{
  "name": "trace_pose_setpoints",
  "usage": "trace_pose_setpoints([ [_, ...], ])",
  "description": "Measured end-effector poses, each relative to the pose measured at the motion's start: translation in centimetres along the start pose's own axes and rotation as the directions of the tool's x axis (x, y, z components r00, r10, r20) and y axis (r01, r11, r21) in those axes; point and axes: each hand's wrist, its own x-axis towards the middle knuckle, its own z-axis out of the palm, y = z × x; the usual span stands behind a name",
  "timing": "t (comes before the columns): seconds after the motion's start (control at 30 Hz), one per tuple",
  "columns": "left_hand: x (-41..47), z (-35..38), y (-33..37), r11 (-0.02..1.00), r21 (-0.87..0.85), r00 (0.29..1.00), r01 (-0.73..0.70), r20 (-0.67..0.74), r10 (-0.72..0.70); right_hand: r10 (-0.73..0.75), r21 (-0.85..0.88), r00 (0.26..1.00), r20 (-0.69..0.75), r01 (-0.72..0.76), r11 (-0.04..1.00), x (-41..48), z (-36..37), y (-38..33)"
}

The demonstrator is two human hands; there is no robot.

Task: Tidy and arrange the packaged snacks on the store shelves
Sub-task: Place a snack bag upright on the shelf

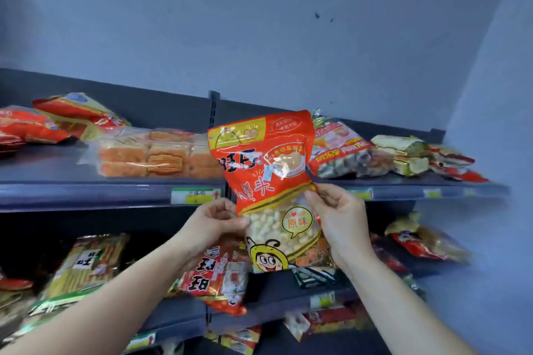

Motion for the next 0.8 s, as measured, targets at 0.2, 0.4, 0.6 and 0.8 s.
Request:
trace_pose_setpoints([
  [0.2,5.5,11.0,-0.8,0.996,-0.002,0.996,-0.092,-0.010,0.092,0.053,0.052,0.991,-0.121,-0.047,0.998,3.5,-10.6,0.8],
  [0.4,11.0,20.3,-1.2,0.986,0.017,0.985,-0.168,-0.047,0.169,0.105,0.022,0.970,-0.220,-0.103,0.994,6.5,-18.9,3.8],
  [0.6,17.2,27.9,-1.9,0.978,-0.003,0.976,-0.210,-0.054,0.209,0.198,-0.042,0.937,-0.289,-0.219,0.975,10.0,-25.3,8.4],
  [0.8,25.2,34.6,-2.2,0.979,-0.071,0.980,-0.191,0.035,0.194,0.106,-0.039,0.865,-0.491,-0.143,0.989,17.0,-30.3,10.3],
])
